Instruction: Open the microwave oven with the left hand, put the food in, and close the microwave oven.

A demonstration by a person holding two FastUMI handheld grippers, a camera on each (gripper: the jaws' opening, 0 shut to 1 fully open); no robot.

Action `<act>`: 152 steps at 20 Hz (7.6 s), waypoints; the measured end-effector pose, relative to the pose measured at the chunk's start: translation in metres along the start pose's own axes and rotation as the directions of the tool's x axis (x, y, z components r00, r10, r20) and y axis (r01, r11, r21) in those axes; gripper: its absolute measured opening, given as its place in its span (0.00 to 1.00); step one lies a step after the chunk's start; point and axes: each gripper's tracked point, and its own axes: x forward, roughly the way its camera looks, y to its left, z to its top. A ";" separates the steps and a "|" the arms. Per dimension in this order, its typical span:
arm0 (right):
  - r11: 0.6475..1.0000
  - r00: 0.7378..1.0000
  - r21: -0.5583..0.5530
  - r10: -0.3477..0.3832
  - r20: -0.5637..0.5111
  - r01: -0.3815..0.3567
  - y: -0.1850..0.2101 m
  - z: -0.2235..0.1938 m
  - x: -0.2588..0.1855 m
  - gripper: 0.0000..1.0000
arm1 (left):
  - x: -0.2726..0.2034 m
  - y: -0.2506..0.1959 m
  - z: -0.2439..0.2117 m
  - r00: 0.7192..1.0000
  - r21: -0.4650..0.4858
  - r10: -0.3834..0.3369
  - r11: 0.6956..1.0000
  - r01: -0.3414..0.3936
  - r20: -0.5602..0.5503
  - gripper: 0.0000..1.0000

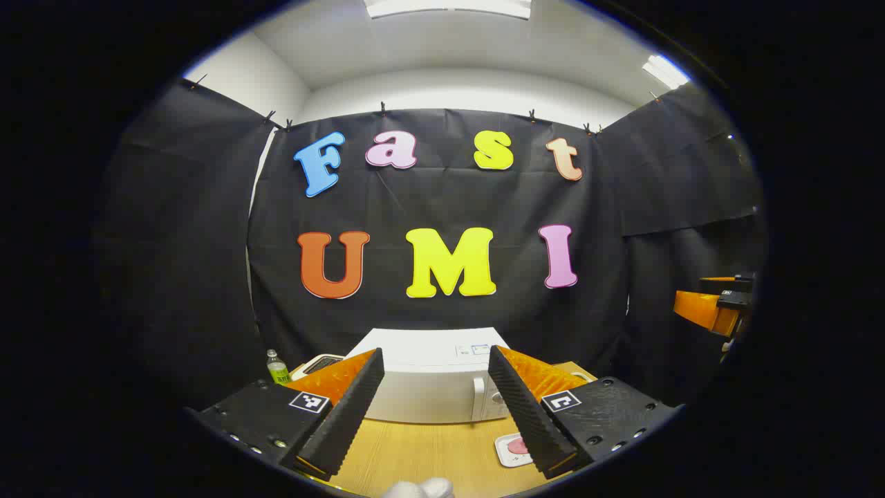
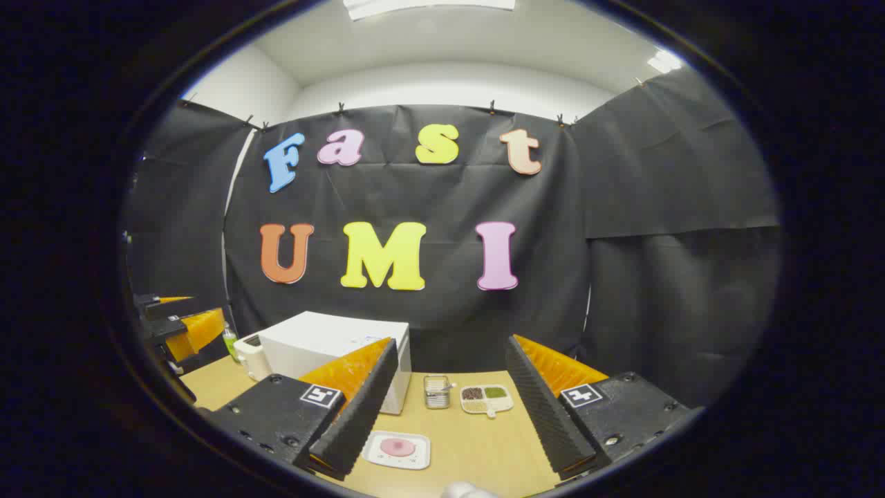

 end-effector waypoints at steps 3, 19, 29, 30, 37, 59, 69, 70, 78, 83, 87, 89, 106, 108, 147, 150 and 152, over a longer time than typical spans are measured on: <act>1.000 1.000 0.005 0.003 -0.004 -0.003 0.000 -0.001 0.003 1.00 | 0.006 0.004 -0.004 1.000 0.004 0.009 1.000 -0.009 -0.002 0.95; 0.998 0.997 0.007 -0.055 -0.056 0.056 -0.025 0.001 0.008 1.00 | 0.087 -0.044 -0.098 0.996 -0.033 -0.088 0.996 0.087 -0.033 0.95; 0.979 0.967 -0.037 -0.202 -0.155 0.198 -0.071 -0.012 -0.009 1.00 | 0.199 -0.097 -0.213 0.981 -0.007 -0.110 0.994 0.110 -0.159 0.96; 0.976 0.963 -0.045 -0.216 -0.159 0.211 -0.076 -0.013 -0.010 1.00 | 0.205 -0.099 -0.224 0.978 -0.014 -0.109 0.994 0.108 -0.176 0.96; 0.966 0.951 -0.072 -0.256 -0.173 0.247 -0.090 -0.016 -0.005 1.00 | 0.236 -0.109 -0.262 0.965 -0.016 -0.116 0.993 0.116 -0.234 0.78; 0.982 0.965 -0.055 -0.187 -0.182 0.180 -0.066 -0.019 0.008 1.00 | 0.236 -0.094 -0.267 0.945 -0.040 -0.128 0.992 0.121 -0.300 0.11; 0.989 0.969 -0.044 -0.147 -0.197 0.142 -0.051 -0.029 0.013 1.00 | 0.154 -0.072 -0.263 0.944 -0.028 -0.165 0.986 0.164 -0.285 0.10; 0.991 0.972 -0.039 -0.130 -0.198 0.125 -0.045 -0.031 0.014 1.00 | 0.144 -0.067 -0.263 0.943 -0.024 -0.165 0.986 0.165 -0.289 0.10; 0.999 0.981 -0.029 0.010 -0.196 -0.016 0.008 -0.037 0.007 1.00 | 0.074 -0.017 -0.260 0.949 0.044 -0.067 0.995 0.085 -0.309 0.18; 0.998 0.981 -0.021 0.057 -0.185 -0.062 0.027 -0.038 -0.005 1.00 | 0.052 0.025 -0.249 0.963 0.089 0.016 0.996 0.008 -0.268 0.72; 0.998 0.982 -0.015 0.064 -0.178 -0.068 0.030 -0.039 -0.007 1.00 | 0.039 0.041 -0.245 0.963 0.111 0.040 0.994 -0.010 -0.268 0.95; 0.997 0.981 -0.009 0.077 -0.178 -0.079 0.037 -0.040 -0.008 1.00 | 0.035 0.047 -0.244 0.963 0.121 0.051 0.992 -0.019 -0.264 0.95; 0.983 0.946 0.007 0.178 -0.269 -0.183 0.084 -0.099 0.012 1.00 | -0.046 0.170 -0.246 0.919 0.170 0.239 0.966 -0.194 -0.313 0.95; 0.983 0.942 0.007 0.180 -0.282 -0.185 0.083 -0.108 0.015 1.00 | -0.057 0.189 -0.244 0.905 0.171 0.283 0.956 -0.239 -0.318 0.95; 0.885 0.273 0.448 0.464 -0.843 -0.123 0.059 -0.445 0.126 0.10 | -0.084 0.098 -0.156 0.793 0.205 0.517 0.856 -0.474 -0.322 0.95; 0.891 0.255 0.445 0.453 -0.854 -0.089 0.060 -0.445 0.128 0.04 | -0.074 0.108 -0.164 0.812 0.182 0.485 0.874 -0.450 -0.325 0.95; 0.890 0.253 0.451 0.453 -0.855 -0.069 0.062 -0.445 0.129 0.04 | -0.063 0.116 -0.166 0.836 0.166 0.450 0.893 -0.418 -0.315 0.95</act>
